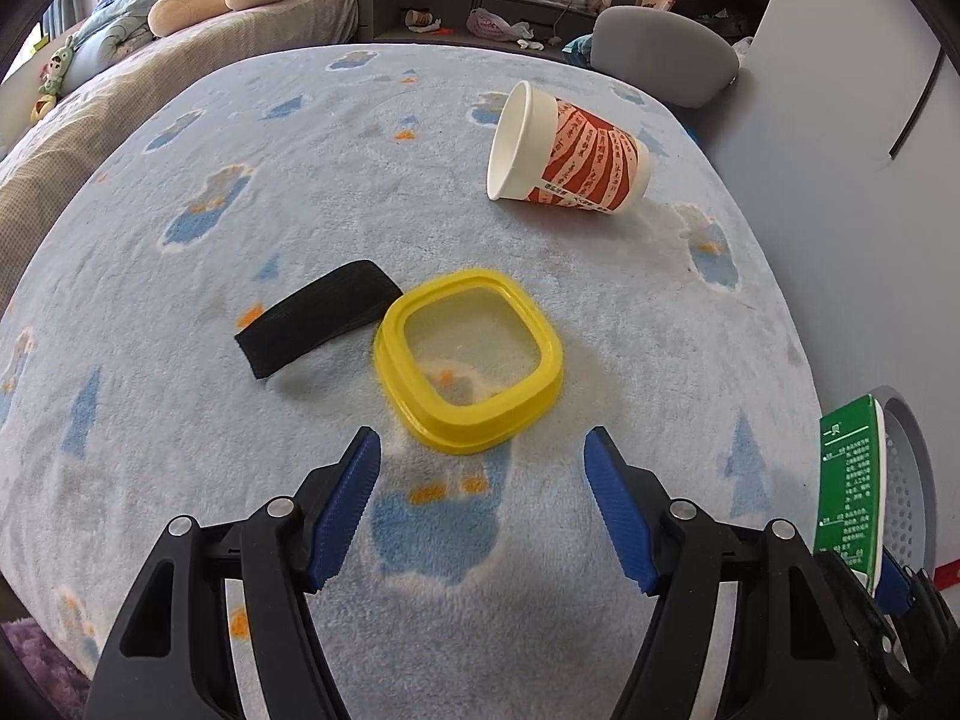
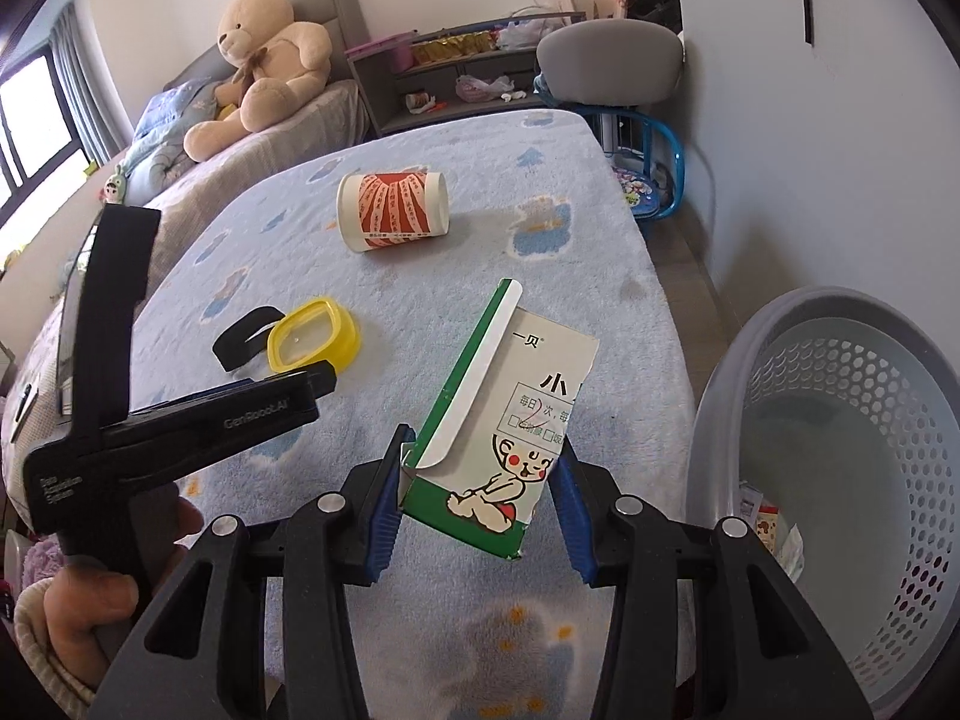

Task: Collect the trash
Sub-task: 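Grasp the yellow square lid with the left tool while the right tool holds the carton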

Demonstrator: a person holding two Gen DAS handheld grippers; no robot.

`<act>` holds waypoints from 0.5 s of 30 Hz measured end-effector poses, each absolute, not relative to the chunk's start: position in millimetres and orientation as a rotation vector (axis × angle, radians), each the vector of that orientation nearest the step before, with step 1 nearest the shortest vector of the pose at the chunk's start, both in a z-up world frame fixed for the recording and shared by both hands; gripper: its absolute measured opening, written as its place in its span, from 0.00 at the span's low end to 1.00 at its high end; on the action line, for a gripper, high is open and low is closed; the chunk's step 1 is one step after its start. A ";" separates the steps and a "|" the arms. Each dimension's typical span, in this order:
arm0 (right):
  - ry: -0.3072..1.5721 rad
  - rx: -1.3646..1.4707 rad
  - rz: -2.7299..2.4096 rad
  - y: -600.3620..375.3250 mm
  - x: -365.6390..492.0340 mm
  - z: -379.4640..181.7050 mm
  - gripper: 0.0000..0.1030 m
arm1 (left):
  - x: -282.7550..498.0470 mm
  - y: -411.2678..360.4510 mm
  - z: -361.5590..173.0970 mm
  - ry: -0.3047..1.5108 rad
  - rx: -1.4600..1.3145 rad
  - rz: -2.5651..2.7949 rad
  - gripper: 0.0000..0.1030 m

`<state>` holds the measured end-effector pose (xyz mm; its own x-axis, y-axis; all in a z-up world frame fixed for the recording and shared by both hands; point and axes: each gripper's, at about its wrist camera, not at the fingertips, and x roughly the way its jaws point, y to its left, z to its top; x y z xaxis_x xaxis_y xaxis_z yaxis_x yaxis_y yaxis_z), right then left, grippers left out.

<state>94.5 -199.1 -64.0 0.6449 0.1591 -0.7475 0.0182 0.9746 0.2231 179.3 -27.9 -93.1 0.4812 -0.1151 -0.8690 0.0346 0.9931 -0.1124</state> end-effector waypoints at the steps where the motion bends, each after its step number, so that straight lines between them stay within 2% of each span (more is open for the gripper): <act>1: 0.866 0.225 0.087 -200.9 94.7 -63.4 0.43 | 182.1 -30.5 -94.7 1.067 -0.078 -0.086 0.66; 6: 0.850 0.229 0.102 -204.3 93.1 -61.3 0.43 | 194.1 -39.5 -100.1 1.070 -0.050 -0.041 0.66; 15: 0.850 0.267 0.110 -215.7 90.9 -62.0 0.43 | 212.2 -49.2 -103.7 1.060 -0.025 0.024 0.73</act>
<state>90.9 -215.7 -62.0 0.6570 0.2018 -0.7264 0.0099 0.9611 0.2760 212.2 -49.2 -103.7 0.4886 0.0075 -0.8725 -0.0312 0.9995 -0.0089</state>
